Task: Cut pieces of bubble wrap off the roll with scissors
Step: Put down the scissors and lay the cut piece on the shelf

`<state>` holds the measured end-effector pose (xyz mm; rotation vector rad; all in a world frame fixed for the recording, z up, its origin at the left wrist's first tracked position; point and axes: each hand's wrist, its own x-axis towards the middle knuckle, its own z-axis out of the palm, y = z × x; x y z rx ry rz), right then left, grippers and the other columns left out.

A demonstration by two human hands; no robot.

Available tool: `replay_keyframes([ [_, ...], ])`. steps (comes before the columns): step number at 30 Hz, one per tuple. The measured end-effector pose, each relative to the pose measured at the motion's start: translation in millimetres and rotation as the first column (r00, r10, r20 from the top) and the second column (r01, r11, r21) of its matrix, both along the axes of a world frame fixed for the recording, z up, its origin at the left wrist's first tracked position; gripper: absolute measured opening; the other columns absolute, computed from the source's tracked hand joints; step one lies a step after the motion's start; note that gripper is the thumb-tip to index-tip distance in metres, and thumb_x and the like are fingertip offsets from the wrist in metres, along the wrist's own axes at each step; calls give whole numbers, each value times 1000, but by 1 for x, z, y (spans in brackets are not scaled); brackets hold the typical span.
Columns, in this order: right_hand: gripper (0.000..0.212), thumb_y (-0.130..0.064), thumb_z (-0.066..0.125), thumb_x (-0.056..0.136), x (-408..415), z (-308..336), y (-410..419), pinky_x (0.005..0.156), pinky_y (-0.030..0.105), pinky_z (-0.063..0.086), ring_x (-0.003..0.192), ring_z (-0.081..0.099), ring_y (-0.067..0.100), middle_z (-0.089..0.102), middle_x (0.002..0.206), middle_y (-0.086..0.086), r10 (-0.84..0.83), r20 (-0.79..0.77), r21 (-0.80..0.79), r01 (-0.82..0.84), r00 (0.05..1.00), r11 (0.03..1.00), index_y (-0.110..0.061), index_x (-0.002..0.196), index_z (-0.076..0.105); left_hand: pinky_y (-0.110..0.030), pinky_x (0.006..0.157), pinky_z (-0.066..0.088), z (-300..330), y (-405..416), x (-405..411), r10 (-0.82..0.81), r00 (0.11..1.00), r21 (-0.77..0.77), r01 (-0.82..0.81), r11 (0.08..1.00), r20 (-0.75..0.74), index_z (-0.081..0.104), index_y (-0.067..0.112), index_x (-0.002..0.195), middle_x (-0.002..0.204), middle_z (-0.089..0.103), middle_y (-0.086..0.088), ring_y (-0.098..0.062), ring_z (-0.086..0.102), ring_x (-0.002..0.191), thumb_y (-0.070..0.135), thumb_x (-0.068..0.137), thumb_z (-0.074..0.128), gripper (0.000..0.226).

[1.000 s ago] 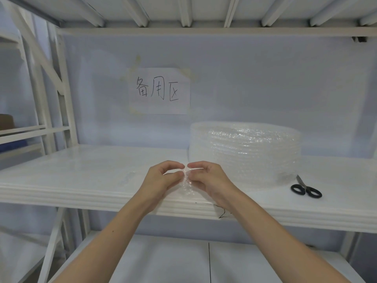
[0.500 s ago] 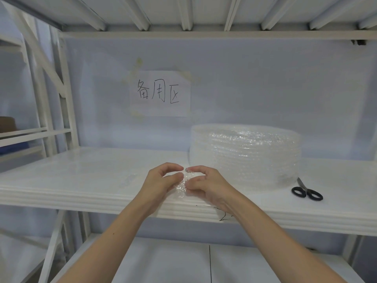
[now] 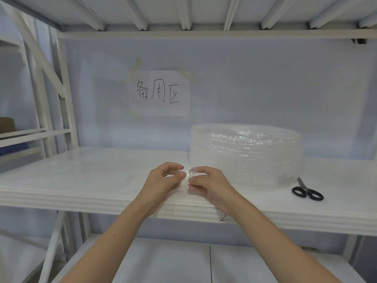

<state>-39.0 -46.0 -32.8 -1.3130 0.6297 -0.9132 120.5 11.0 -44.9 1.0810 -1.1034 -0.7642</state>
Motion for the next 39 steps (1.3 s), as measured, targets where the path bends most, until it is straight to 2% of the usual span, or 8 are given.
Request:
replay_keyframes([
  [4,29,12,63,84,1,0,-4,82,36,60,66,64,24,63,72,16,-28,24,18,28,999,999,5,112,61,-26,70,54,0,0,-1,0,999,11,0,1000,35,73,11,95,72,63,-3,-14,60,65,7,85,73,11],
  [7,28,13,63,83,1,-1,-4,79,34,60,64,63,24,62,73,16,-46,22,15,46,999,999,3,110,60,-25,71,53,0,-1,0,15,998,9,-15,1000,56,75,13,89,71,64,0,-11,61,65,8,85,74,6],
  [12,26,13,63,83,1,-2,-6,85,40,59,66,65,26,63,73,15,-68,34,33,67,997,997,0,105,61,-22,70,50,1,1,-1,-15,996,18,14,1000,90,76,14,85,71,66,5,-9,58,64,10,85,74,5],
  [16,25,13,62,84,1,-2,-5,78,34,61,67,66,25,63,73,14,-55,70,33,52,996,998,2,107,61,-22,69,48,2,0,-1,-21,995,20,19,1000,102,75,15,80,74,66,5,-9,56,65,9,86,72,9],
  [19,22,12,63,85,-1,-1,-3,72,30,62,68,66,25,64,73,14,-52,93,32,50,994,998,2,104,62,-23,77,52,2,-1,-1,-35,994,37,31,999,106,75,15,78,81,71,8,-8,61,74,9,86,72,11],
  [28,20,11,62,86,-2,1,-1,71,27,61,70,68,23,64,78,13,-36,131,35,32,991,999,-1,102,64,-36,86,56,1,-2,-1,-56,998,57,54,997,34,72,4,84,82,69,-10,-20,64,76,3,86,71,2],
  [32,24,-1,69,85,0,4,2,75,34,60,75,66,25,65,88,11,-20,129,31,17,991,999,-4,109,66,-39,85,55,2,-2,0,-39,999,53,39,998,18,72,8,80,74,67,-8,-20,62,70,1,85,71,9],
  [39,37,-11,74,84,7,11,8,79,30,58,83,68,22,67,95,7,41,100,-86,-32,994,996,-10,120,62,-35,82,54,3,4,4,2,997,29,0,1000,-77,69,5,88,68,64,-3,-15,61,64,0,86,70,6],
])
